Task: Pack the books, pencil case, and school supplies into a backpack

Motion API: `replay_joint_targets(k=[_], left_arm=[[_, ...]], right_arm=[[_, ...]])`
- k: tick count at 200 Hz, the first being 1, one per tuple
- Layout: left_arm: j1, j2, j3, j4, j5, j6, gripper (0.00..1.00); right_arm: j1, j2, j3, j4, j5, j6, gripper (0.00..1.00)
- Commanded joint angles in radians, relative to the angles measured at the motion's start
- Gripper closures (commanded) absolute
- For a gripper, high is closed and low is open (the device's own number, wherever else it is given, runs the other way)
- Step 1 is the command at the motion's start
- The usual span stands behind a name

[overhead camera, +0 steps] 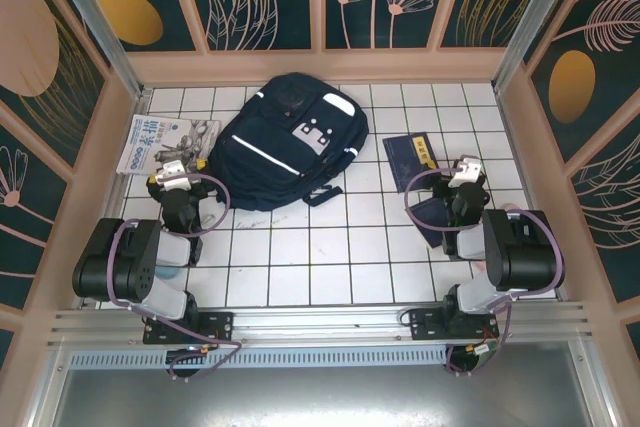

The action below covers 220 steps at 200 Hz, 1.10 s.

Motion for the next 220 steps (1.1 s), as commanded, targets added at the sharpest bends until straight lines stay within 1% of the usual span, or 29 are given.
replay_joint_targets(k=[1, 155, 177, 185, 198, 203, 220], left_arm=[[-0.006, 0.003, 0.005, 0.029, 0.006, -0.007, 0.01], [-0.006, 0.002, 0.007, 0.026, 0.008, -0.007, 0.01], [-0.006, -0.002, 0.000, 0.039, -0.003, -0.006, 0.01], [-0.006, -0.025, 0.003, 0.013, -0.017, -0.012, 0.01], [-0.006, -0.066, 0.004, -0.017, 0.008, 0.002, 0.01], [-0.006, -0.091, 0.008, -0.054, 0.012, 0.001, 0.01], [-0.005, -0.190, 0.028, -0.183, -0.023, -0.021, 0.01]], right_arm=[[-0.007, 0.005, 0.016, 0.019, -0.023, 0.004, 0.01], [-0.012, 0.005, 0.019, 0.014, -0.023, 0.007, 0.01], [-0.011, 0.005, 0.018, 0.020, -0.023, 0.004, 0.01], [-0.006, 0.001, 0.016, 0.022, -0.022, 0.004, 0.01], [0.011, -0.055, 0.030, -0.045, -0.002, -0.012, 0.01], [0.016, -0.083, 0.040, -0.084, -0.002, -0.015, 0.01], [0.038, -0.175, 0.085, -0.233, 0.052, -0.018, 0.01]])
